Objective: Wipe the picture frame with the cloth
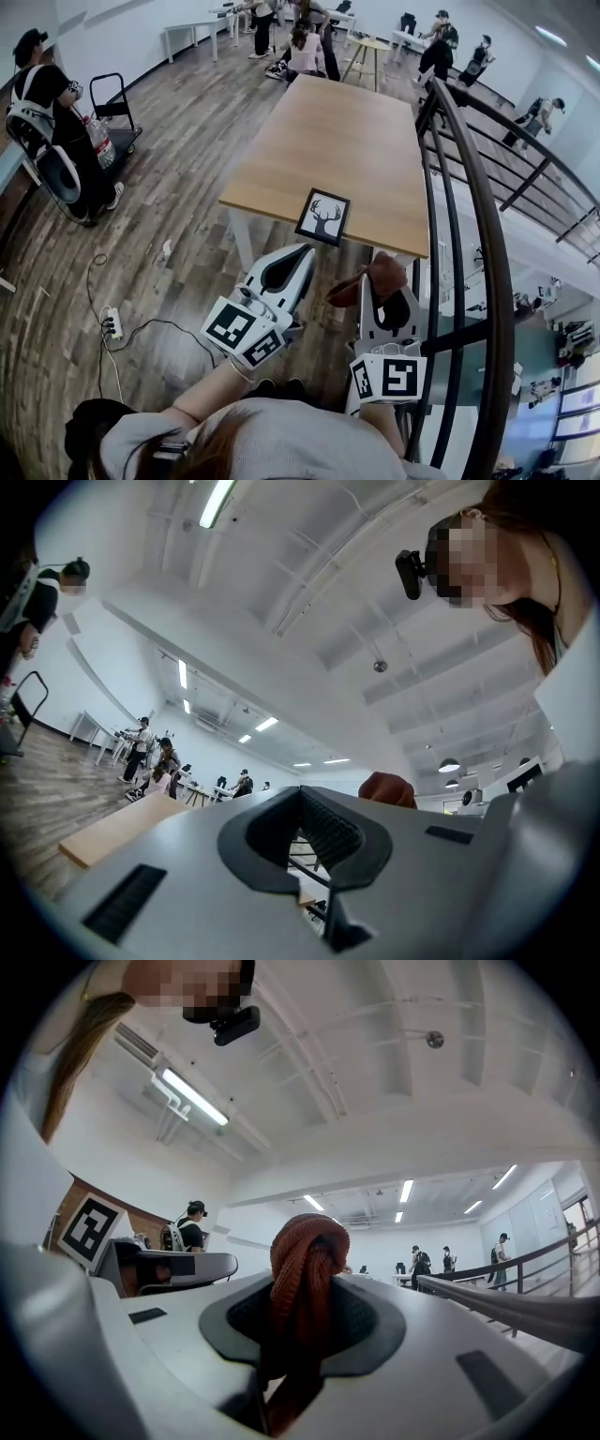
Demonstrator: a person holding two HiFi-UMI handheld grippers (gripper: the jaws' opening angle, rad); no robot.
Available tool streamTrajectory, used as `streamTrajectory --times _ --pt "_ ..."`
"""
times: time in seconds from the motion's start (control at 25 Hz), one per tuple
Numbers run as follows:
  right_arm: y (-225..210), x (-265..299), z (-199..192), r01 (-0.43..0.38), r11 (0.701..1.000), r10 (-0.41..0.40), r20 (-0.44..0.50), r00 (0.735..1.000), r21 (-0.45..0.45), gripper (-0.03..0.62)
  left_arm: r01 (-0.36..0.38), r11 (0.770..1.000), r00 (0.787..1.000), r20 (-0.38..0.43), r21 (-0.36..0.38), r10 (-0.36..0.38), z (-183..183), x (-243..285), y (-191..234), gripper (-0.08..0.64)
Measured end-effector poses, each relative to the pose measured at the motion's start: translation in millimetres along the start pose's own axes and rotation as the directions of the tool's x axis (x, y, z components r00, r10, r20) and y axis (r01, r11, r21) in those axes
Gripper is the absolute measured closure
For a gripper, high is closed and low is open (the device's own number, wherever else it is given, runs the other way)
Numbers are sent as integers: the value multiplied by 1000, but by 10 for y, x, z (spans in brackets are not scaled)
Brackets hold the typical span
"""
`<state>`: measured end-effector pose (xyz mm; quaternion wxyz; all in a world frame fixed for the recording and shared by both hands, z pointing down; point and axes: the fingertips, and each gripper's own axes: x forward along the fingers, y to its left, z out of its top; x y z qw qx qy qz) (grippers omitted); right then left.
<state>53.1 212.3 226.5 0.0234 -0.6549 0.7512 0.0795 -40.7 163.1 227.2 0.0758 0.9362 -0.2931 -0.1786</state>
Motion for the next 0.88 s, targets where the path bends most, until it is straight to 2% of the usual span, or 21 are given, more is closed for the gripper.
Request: streamTrajectory --times 0.44,0.88 --pt "-38 -38 39 -31 999 31 16 999 -11 459 8 1000 999 34 -28 -7 5 14 -107 552" --pt "-58 -123 153 -41 999 41 34 999 -9 459 21 1000 1000 23 -19 -21 71 15 -270 552"
